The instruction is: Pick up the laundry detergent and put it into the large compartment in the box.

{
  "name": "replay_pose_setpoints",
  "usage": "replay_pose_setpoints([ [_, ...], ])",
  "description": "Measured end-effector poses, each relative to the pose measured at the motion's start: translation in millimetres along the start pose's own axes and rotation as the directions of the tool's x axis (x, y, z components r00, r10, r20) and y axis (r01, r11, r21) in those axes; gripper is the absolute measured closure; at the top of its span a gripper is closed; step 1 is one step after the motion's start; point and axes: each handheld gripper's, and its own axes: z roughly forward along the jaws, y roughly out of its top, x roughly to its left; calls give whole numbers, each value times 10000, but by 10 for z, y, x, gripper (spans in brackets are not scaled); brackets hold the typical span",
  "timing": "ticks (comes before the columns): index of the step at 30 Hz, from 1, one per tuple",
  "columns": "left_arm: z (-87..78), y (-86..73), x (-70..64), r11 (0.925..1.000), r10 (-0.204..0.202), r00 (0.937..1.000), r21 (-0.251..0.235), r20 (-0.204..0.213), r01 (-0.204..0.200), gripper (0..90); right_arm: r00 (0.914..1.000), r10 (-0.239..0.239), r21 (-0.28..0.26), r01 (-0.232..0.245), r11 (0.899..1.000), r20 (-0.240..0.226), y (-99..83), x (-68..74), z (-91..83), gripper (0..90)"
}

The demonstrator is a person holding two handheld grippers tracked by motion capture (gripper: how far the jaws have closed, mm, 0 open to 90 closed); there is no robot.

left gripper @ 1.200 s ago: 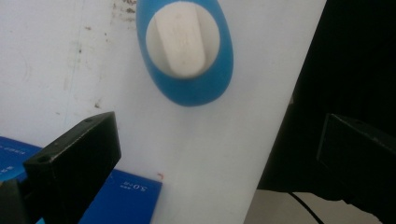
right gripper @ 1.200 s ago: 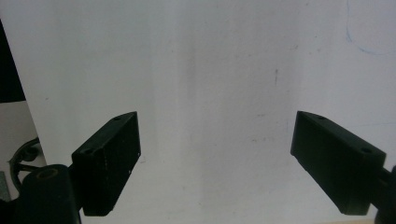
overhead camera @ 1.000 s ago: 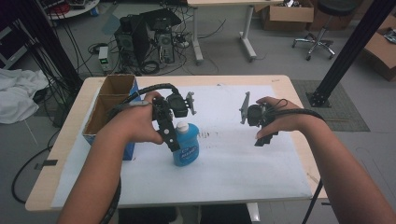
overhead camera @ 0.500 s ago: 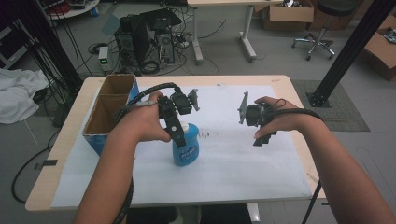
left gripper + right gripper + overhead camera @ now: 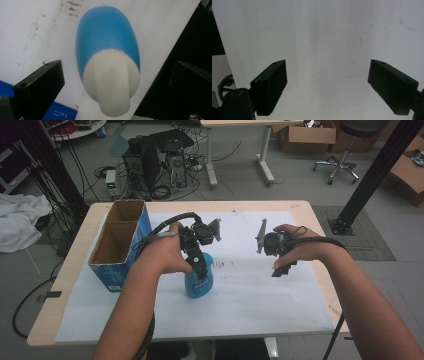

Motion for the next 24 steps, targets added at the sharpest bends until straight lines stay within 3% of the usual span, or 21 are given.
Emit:
replay_pose_setpoints([
  [11, 158, 73, 7, 9999, -83, 9999, 131, 59, 82, 0, 10000, 41, -21, -41, 10000, -67, -7, 1, 27, 161],
  [24, 276, 134, 7, 9995, -68, 9998, 321, -195, 74, 1, 9999, 86, 52, -85, 10000, -104, -5, -7, 52, 160],
])
